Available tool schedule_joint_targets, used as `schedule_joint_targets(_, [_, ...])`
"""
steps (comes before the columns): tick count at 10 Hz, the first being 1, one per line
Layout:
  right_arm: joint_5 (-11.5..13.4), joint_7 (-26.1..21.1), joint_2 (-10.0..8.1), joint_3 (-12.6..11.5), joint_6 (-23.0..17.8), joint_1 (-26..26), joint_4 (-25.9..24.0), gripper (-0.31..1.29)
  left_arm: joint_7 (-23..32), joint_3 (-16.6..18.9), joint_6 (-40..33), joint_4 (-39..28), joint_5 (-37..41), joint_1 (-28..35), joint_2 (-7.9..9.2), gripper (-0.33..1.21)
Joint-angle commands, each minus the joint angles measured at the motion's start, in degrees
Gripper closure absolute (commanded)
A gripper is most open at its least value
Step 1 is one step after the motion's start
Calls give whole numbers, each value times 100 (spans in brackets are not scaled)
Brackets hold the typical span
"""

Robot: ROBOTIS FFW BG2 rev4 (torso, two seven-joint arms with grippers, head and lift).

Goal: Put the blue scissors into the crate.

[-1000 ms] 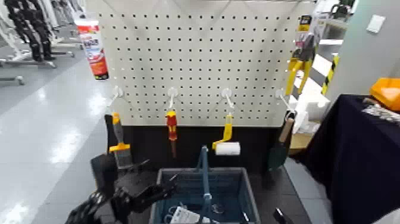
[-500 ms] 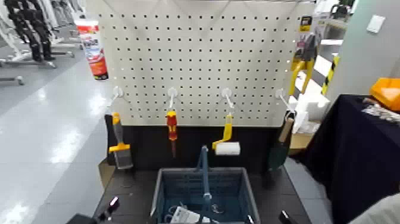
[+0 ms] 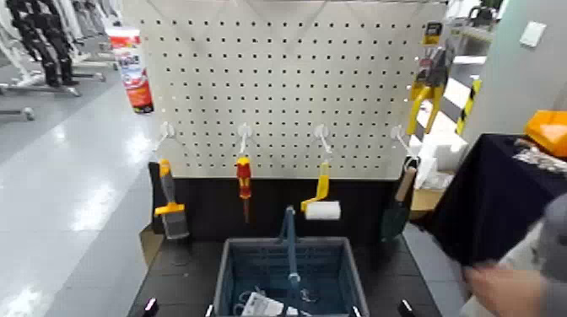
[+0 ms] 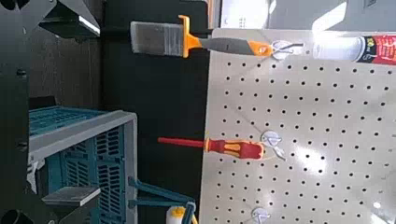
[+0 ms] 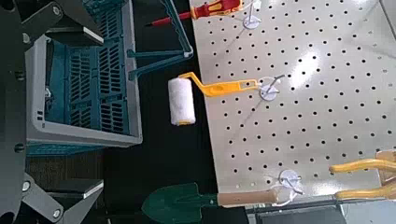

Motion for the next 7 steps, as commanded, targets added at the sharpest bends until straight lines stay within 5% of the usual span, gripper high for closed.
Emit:
schedule_joint_targets(1, [154,-113,12,-27,120,71,-136,19,76,-116,20,-5,54,-14,-44,11])
schedule_joint_targets(7, [541,-429,20,-54,612,159,-496,18,58,-125,46,-5,54,-22,-35,11])
